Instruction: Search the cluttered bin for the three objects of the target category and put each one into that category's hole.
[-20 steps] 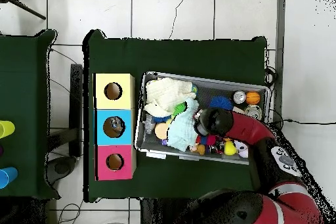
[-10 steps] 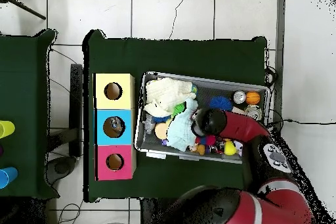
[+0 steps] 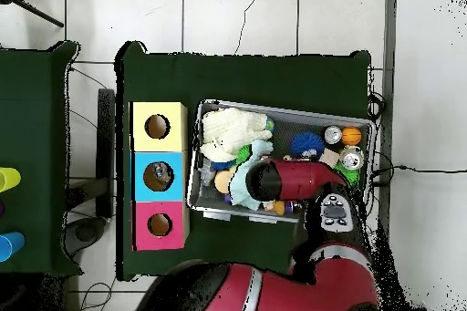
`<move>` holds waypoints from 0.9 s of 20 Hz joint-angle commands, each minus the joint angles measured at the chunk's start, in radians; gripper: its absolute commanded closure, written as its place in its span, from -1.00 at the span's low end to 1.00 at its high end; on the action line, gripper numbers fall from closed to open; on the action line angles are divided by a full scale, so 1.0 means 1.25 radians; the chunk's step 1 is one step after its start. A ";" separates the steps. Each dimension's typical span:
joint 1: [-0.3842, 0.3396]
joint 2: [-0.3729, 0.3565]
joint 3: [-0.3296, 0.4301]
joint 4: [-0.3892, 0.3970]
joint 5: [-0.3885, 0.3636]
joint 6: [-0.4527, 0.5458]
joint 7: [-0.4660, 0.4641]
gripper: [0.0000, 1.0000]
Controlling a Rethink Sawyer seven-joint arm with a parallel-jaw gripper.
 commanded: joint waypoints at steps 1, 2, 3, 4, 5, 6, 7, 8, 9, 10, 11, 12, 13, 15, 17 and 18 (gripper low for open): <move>0.051 -0.009 -0.015 0.129 0.007 0.046 0.097 -1.00; 0.046 -0.011 -0.008 0.140 0.020 0.053 0.094 -1.00; 0.020 -0.015 0.022 0.165 0.051 0.074 0.096 -1.00; 0.013 -0.014 0.031 0.171 0.067 0.090 0.098 -1.00; -0.005 -0.014 0.052 0.183 0.089 0.103 0.098 -1.00; -0.007 -0.015 0.056 0.189 0.096 0.104 0.097 -1.00; -0.011 -0.019 0.061 0.198 0.104 0.107 0.094 -1.00; -0.007 -0.017 0.060 0.192 0.113 0.116 0.090 -1.00; 0.004 -0.019 0.052 0.182 0.118 0.127 0.088 -1.00; 0.005 -0.021 0.051 0.184 0.124 0.130 0.085 -1.00; 0.008 -0.024 0.049 0.181 0.130 0.137 0.080 -1.00; 0.011 -0.026 0.048 0.177 0.136 0.143 0.075 -1.00; 0.013 -0.019 0.047 0.154 0.144 0.160 0.068 -1.00; 0.011 -0.005 0.047 0.128 0.153 0.173 0.059 -1.00; 0.014 -0.002 0.045 0.125 0.161 0.177 0.059 -1.00; 0.011 0.002 0.044 0.109 0.166 0.189 0.053 -1.00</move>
